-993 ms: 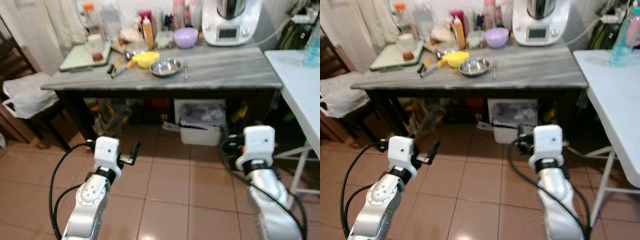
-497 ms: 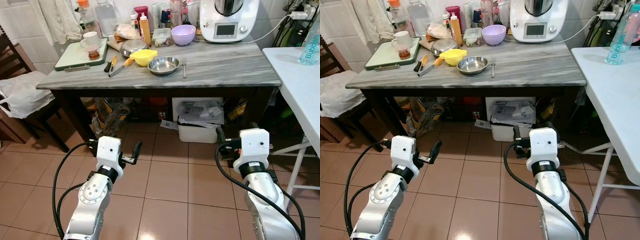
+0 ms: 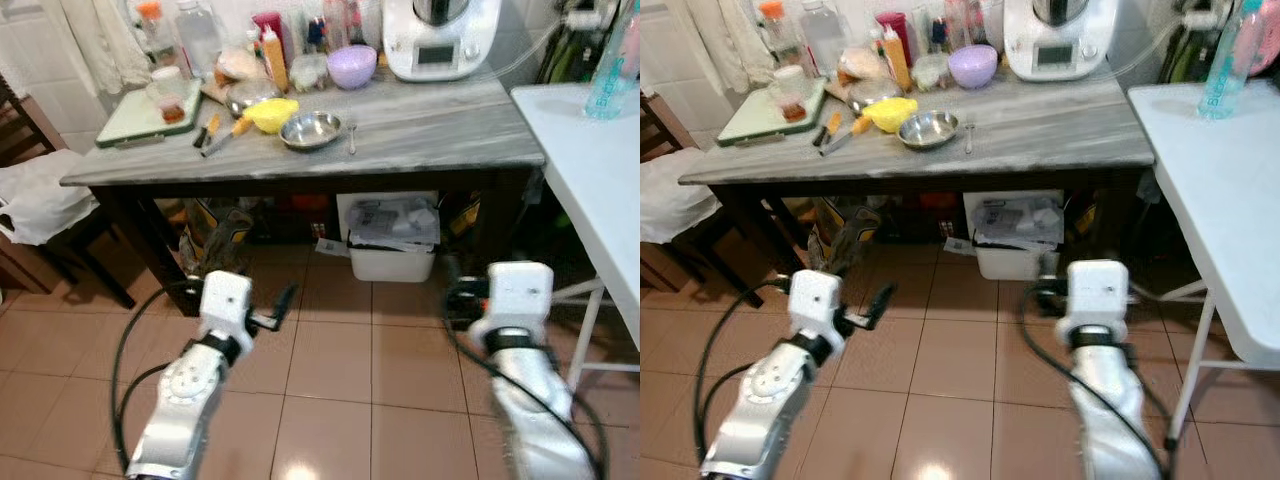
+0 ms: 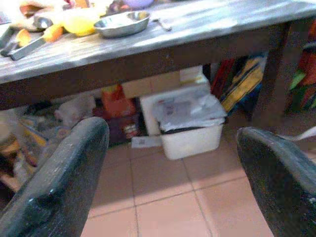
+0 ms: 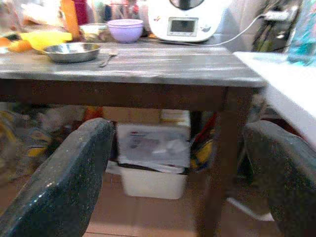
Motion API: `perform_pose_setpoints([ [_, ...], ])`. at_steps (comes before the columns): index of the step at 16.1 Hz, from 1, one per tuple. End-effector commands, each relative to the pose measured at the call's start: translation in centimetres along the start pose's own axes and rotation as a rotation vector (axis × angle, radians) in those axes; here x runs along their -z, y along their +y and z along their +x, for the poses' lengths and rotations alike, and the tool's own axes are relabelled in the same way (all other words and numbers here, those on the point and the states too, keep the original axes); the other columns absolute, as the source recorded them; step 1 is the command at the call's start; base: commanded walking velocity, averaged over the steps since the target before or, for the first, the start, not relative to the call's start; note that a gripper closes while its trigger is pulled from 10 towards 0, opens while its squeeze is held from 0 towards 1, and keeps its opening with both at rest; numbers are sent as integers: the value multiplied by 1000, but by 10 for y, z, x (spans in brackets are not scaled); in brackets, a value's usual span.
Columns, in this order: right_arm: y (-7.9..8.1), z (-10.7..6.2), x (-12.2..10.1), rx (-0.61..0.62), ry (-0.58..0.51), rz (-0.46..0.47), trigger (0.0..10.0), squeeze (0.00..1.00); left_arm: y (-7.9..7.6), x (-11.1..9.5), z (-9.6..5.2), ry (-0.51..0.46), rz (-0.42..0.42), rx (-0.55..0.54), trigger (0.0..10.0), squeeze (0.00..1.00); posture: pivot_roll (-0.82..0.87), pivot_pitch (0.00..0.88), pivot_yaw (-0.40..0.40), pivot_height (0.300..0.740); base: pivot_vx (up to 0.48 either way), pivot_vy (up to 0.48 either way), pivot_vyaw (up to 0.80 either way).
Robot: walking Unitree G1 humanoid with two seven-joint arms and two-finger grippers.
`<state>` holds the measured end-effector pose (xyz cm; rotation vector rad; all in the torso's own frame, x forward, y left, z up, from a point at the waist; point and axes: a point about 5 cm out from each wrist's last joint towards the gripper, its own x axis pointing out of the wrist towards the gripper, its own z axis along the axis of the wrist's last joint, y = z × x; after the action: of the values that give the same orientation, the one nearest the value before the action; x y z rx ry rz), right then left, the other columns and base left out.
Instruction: Setting the table
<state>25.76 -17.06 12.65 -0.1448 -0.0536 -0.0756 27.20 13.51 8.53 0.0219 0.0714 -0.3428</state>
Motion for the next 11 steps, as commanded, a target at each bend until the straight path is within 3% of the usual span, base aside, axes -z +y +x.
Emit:
perform_pose_setpoints([
  [1, -1, -1, 4, 14, 12, 3, 10000, 0, 2, -2, 0, 5, 1, 13, 10000, 0, -77, 6, 180, 740, 0, 0, 0],
  [7, 3, -3, 12, 51, 28, 28, 10000, 0, 6, -2, -2, 31, 26, 54, 10000, 0, -64, 16, 229, 740, 0, 0, 0],
  [11, 2, -1, 12, 13, 44, 10, 10000, 0, -2, 0, 0, 31, -4, 55, 10000, 0, -80, 21, 173, 740, 0, 0, 0],
])
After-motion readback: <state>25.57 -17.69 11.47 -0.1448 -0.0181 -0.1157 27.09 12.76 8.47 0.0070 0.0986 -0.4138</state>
